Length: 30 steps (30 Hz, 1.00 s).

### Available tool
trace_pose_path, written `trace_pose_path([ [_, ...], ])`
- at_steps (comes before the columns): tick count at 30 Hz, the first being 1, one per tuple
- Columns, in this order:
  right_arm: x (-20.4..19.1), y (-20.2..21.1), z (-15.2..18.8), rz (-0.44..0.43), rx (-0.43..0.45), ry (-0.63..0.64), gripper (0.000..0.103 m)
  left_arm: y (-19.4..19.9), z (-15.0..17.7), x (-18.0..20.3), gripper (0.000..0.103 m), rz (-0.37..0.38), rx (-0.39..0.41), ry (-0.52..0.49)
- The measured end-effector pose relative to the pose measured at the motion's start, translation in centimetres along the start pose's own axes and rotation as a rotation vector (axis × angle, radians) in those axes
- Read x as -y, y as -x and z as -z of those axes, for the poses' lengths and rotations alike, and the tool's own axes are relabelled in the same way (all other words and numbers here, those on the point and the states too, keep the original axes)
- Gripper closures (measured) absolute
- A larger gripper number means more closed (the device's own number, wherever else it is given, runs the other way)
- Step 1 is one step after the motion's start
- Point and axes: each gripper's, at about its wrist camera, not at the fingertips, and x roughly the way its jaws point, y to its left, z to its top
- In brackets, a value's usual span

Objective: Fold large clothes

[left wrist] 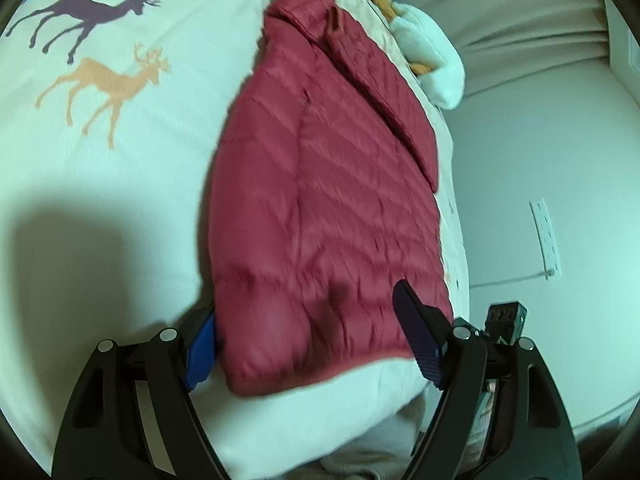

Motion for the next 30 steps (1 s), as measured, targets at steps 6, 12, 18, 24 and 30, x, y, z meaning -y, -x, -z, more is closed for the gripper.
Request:
trace_pose_path([
  [6,-0.1,-0.2,-0.1,-0.004,0.005,0.001,0.021,-0.4,-0.2,-0.3,0.024,0.019,0.008,0.021],
  [12,-0.1,-1.4,-1.6,-0.056,0.036,-0.035,0.022,-1.6,-1.3,0.6,0.024,0.044,0.027,0.022],
  [18,-0.8,-2.7,-2.5,-0.067,0.037,-0.024,0.025,-2.7,-2.0,1.0,0.024,0.061,0.031,0.031],
  [24,0.3,-1.9,-2.2,-0.066,0.034,-0.054,0.035,-2.0,-1.5,0.6,0.024,0.052,0.031,0.027],
  [30,0.9,-1.1,-1.6,-0.066,0.039,-0.078,0.036,-1.6,-1.2,0.2,0.024,0.018,0.041,0.027],
])
